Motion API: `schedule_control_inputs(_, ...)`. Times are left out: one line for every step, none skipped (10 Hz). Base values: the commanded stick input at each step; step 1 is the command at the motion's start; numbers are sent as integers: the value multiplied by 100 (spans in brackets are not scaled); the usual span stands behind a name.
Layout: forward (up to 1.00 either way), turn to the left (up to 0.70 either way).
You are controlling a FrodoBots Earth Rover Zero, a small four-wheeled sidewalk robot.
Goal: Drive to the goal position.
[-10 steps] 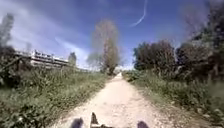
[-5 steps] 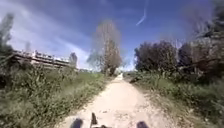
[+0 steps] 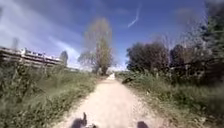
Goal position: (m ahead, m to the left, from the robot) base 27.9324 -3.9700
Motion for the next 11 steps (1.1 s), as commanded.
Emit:
schedule_control_inputs(70,0)
schedule_control_inputs(70,0)
schedule_control_inputs(70,0)
schedule_control_inputs(70,0)
schedule_control_inputs(70,0)
schedule_control_inputs(70,0)
schedule_control_inputs(70,0)
schedule_control_inputs(70,0)
schedule_control_inputs(70,-21)
schedule_control_inputs(70,-33)
schedule_control_inputs(70,-21)
